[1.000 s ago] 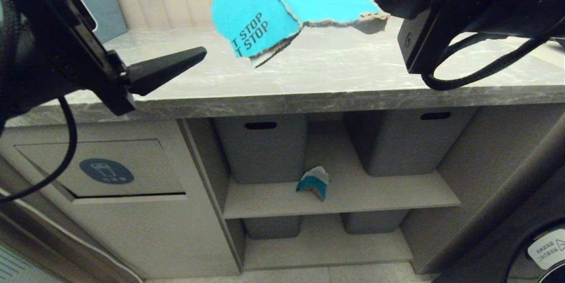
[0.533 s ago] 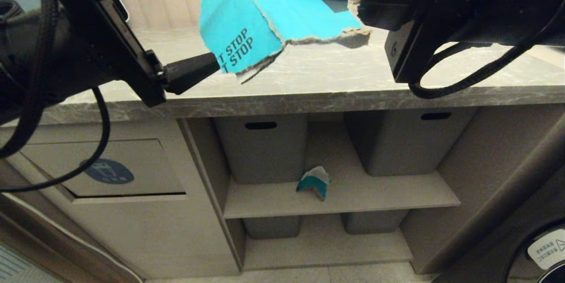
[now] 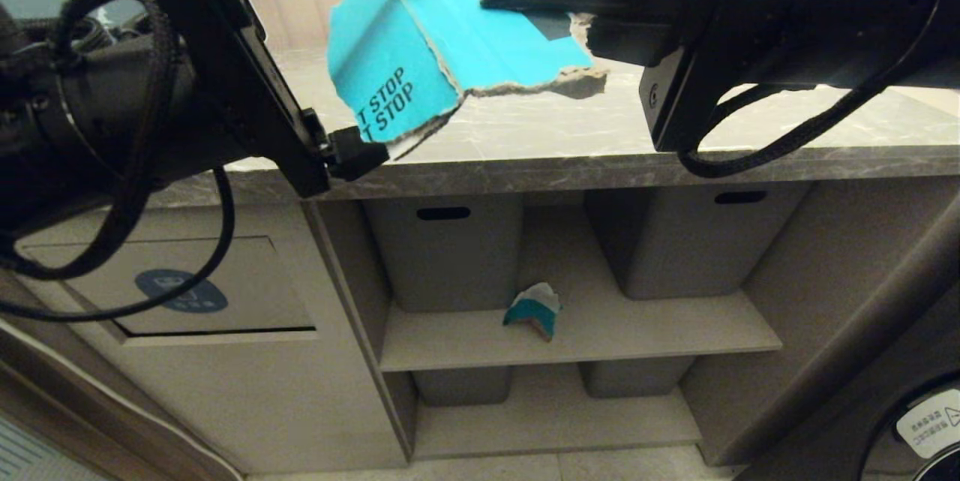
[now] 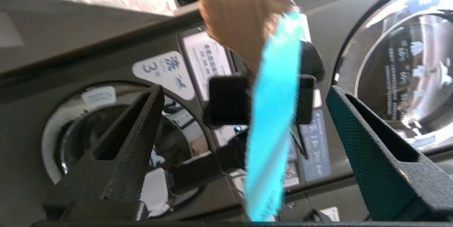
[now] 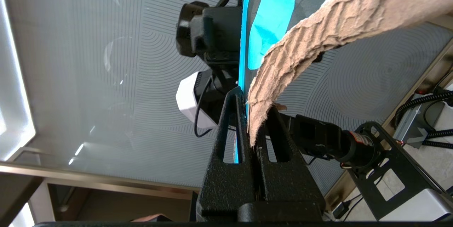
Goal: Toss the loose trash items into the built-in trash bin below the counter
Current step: Hand it to the other hand
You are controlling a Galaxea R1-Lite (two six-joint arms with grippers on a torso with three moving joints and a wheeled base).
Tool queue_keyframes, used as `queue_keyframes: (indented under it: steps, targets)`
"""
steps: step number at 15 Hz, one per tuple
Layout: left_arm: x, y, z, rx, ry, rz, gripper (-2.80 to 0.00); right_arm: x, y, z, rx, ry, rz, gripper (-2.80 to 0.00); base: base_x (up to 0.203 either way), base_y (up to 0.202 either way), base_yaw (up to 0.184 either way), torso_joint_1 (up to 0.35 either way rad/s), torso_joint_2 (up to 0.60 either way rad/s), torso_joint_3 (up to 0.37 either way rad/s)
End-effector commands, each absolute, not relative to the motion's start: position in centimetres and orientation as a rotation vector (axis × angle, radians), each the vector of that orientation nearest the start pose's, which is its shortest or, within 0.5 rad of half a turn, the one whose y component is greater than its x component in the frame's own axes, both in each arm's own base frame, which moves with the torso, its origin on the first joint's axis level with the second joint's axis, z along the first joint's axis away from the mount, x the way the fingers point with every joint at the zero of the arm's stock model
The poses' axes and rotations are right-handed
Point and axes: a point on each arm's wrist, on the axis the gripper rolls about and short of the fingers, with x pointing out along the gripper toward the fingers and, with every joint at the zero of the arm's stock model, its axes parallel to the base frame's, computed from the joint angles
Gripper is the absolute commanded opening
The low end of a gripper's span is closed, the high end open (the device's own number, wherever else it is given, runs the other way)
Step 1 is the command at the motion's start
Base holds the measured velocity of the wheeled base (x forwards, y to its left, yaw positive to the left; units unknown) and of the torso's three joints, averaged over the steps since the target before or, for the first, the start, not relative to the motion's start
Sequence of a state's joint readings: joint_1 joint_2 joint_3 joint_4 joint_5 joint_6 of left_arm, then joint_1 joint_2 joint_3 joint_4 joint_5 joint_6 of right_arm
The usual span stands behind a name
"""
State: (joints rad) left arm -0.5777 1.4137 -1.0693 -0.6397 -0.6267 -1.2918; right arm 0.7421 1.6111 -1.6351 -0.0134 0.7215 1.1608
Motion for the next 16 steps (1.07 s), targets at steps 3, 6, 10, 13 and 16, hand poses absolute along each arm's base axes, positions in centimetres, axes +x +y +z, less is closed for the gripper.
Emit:
queue_keyframes:
  steps: [3, 6, 10, 13, 16]
  targets:
    - [19.68, -14.47, 33.32, -1.11, 0.508, -1.215, 0.0, 19.75, 20.14, 38.28, 0.943, 0.814, 1.307, -2.8, 0.0, 0.0, 0.0, 0.0, 0.0, 0.0]
    - [20.21, -14.67, 33.19, -1.113, 0.511, -1.204, -2.8, 19.79, 20.18, 38.23, 0.942, 0.814, 1.306, -2.8, 0.0, 0.0, 0.0, 0.0, 0.0, 0.0]
    - [20.53, -14.71, 33.83, -1.122, 0.484, -1.202, -2.8, 19.89, 20.21, 37.95, 0.945, 0.825, 1.296, -2.8, 0.0, 0.0, 0.0, 0.0, 0.0, 0.0]
    - [20.4, -14.63, 33.94, -1.121, 0.478, -1.204, -2.8, 20.04, 20.29, 37.88, 0.956, 0.797, 1.255, -2.8, 0.0, 0.0, 0.0, 0.0, 0.0, 0.0]
    - [20.51, -14.5, 33.96, -1.122, 0.459, -1.188, -2.8, 19.97, 20.08, 37.88, 0.957, 0.782, 1.24, 0.0, 0.0, 0.0, 0.0, 0.0, 0.0, 0.0]
